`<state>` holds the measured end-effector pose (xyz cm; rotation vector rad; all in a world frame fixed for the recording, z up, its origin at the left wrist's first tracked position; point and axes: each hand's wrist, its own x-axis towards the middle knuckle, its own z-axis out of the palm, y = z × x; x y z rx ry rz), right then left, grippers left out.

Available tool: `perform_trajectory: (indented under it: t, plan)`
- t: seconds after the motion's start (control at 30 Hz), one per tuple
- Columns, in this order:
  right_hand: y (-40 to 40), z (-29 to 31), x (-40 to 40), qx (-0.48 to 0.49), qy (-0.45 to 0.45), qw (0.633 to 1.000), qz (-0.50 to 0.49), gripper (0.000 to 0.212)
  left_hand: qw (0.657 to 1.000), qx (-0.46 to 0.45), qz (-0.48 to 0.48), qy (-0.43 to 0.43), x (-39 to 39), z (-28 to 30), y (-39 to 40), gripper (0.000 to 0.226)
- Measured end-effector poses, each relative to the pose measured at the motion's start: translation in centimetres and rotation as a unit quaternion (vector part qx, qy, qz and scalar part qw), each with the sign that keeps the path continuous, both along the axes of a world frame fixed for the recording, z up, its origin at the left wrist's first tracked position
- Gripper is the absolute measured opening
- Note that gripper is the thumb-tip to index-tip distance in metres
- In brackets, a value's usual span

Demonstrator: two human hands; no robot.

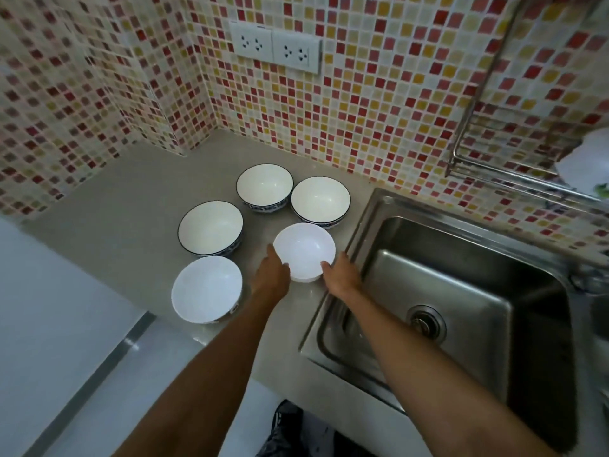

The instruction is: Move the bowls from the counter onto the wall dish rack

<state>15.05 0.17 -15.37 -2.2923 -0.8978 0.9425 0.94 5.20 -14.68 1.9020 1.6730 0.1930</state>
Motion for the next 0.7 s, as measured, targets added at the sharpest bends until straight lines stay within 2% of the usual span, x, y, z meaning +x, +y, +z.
perform_trajectory:
  t: [0.13,0.2,0.27,0.4,0.47,0.57,0.7]
  plan:
    - [0.7,-3.3,1.7,0.033,0.095,0.993,-0.059,0.053,0.999,-0.006,0.002,-0.04,0.4,0.3,0.0,0.063]
    - [-1.0,0.5,1.2,0.067,0.125,0.986,-0.091,0.032,0.996,0.005,0.019,-0.085,0.7,0.5,-0.2,0.054]
    - [-2.8,3.0,1.4,0.098,0.152,0.977,-0.113,0.022,0.989,0.002,0.02,-0.147,1.4,1.6,-0.6,0.044]
    - [-6.4,6.3,3.5,0.165,0.17,0.963,-0.126,0.022,0.933,-0.131,0.01,-0.336,4.3,5.9,-2.6,0.054]
    - [-7.9,8.3,5.0,0.197,0.158,0.958,-0.133,0.025,0.911,-0.132,-0.021,-0.391,6.4,8.1,-3.7,0.048]
    - [-10.6,11.8,7.7,0.27,0.099,0.946,-0.148,0.021,0.883,-0.078,-0.055,-0.46,9.6,12.5,-5.7,0.031]
    - [-14.2,17.1,12.0,0.376,-0.112,0.901,-0.186,0.025,0.825,-0.04,-0.107,-0.553,13.1,17.7,-7.2,0.044]
